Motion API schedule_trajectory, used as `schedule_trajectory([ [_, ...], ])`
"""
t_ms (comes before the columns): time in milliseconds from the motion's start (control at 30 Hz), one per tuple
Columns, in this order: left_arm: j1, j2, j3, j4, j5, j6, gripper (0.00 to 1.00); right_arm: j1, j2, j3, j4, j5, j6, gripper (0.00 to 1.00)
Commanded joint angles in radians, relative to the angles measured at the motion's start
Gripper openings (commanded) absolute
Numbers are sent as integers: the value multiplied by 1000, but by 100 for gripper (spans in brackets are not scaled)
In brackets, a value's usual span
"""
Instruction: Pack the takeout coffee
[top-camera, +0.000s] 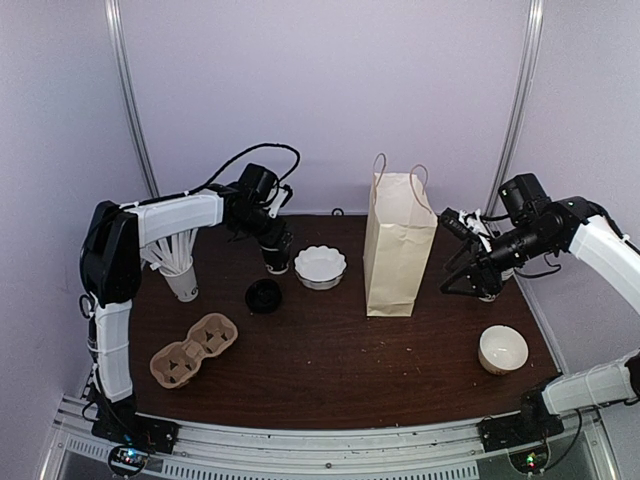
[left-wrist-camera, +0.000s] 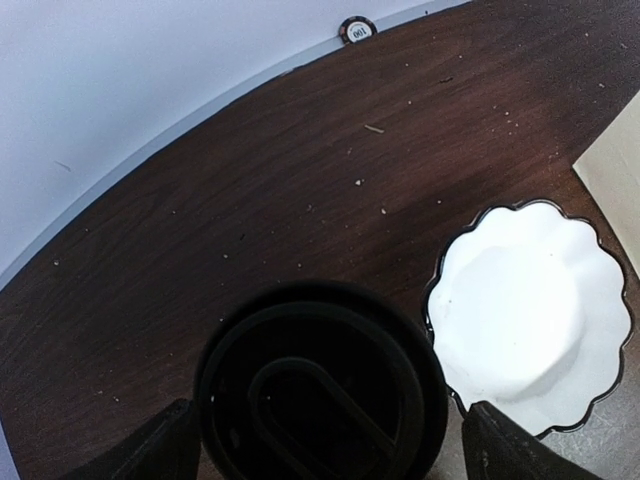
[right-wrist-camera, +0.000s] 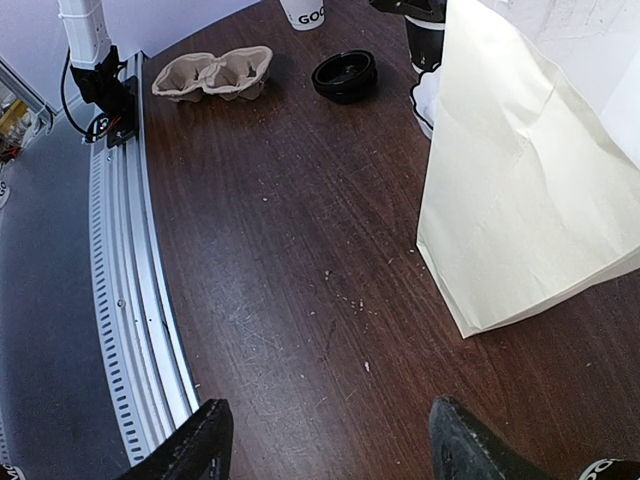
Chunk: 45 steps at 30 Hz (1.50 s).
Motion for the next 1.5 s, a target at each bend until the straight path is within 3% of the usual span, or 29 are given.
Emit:
schedule_trajectory([
  [0, 0, -25, 1, 46, 8, -21, 97, -7, 10, 26, -10, 2, -5, 71],
  [267, 0, -75, 10, 24, 4, -10, 98, -6, 44, 220, -132, 21, -19, 71],
  [467, -8, -142, 35, -19, -8, 17, 98, -6, 125, 432, -120, 195, 76, 70],
  [633, -30, -192, 29, -38, -53, 30, 97, -6, 251, 532, -40, 362, 207, 71],
  [933, -114, -319, -72, -57, -67, 17, 98, 2, 525, 800, -113, 433, 345, 75],
  [1233, -157, -368, -146, -58, -85, 13, 97, 22, 608, 866, -114, 514, 418, 71],
  [1467, -182, -381, -143, -58, -92, 23, 97, 111, 521, 807, -109, 598, 402, 78],
])
